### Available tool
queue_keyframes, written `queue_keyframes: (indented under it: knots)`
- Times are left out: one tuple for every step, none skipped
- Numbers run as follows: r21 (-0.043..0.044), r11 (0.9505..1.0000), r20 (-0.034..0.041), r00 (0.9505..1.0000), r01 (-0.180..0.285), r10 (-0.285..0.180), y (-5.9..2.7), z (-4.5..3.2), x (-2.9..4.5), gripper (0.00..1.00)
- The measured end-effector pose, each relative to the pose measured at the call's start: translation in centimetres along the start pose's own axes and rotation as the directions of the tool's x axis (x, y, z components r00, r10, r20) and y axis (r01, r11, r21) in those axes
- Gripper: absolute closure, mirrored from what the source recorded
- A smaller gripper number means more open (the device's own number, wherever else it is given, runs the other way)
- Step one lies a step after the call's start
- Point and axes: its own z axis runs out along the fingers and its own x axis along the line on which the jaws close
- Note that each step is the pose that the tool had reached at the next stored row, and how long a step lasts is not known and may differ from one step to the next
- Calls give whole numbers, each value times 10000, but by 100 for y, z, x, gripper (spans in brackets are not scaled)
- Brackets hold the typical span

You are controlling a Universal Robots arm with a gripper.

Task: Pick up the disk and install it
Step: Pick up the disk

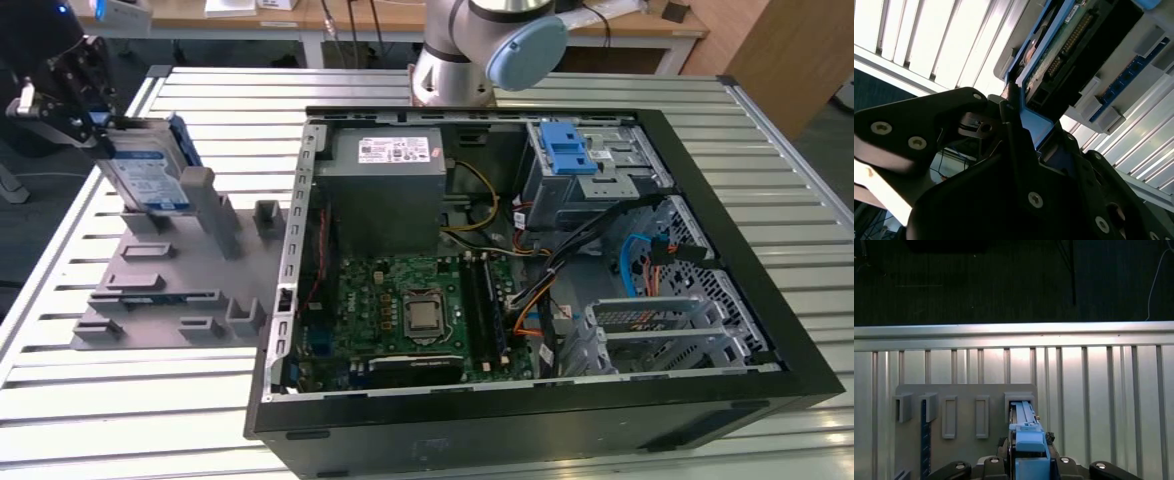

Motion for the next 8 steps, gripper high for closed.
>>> queue_keyframes:
  knots:
    - [1,10000,0,10000,0,0,0,-8,0,63]
    - [0,10000,0,10000,0,0,0,-16,-1,63]
    - [0,10000,0,10000,0,0,1,-24,-1,63]
    - [0,10000,0,10000,0,0,1,-31,-1,63]
    - [-1,10000,-1,10000,0,0,1,-40,-1,63]
    - [0,10000,0,10000,1,-1,2,-49,-2,63]
    - [-1,10000,-1,10000,0,0,2,-59,-2,63]
    - [0,10000,0,10000,0,0,2,-68,-2,63]
